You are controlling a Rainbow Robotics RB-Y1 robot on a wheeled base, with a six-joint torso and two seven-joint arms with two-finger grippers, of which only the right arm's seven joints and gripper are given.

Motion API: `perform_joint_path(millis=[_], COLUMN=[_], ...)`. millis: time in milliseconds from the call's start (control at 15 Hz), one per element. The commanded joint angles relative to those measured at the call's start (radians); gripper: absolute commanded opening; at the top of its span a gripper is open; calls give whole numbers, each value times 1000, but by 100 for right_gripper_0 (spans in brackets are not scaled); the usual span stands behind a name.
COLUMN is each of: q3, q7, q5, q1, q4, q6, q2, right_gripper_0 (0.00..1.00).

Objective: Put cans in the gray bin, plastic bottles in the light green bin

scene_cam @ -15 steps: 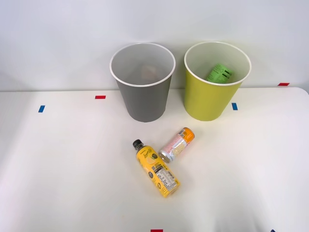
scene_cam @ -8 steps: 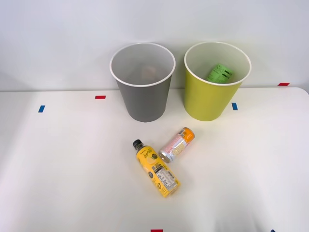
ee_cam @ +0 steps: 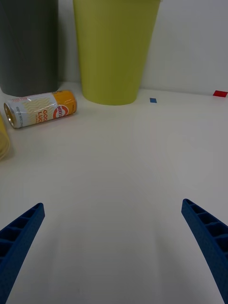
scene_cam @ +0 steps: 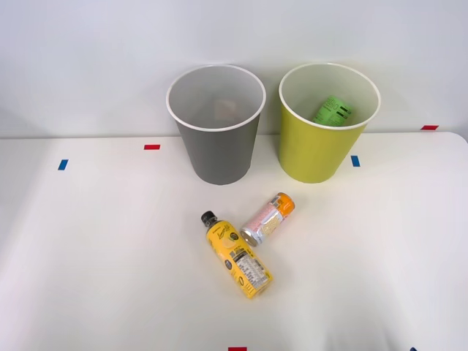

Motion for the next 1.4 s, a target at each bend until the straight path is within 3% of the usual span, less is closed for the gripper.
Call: perform_joint_path(millis=[67,1400], q3=[0,-28], q7=[0,3], q5=[0,-9], q1=[0,-71], q4=[0,55], q6=[0,20], q2=[0,31], right_gripper_0=[100,100])
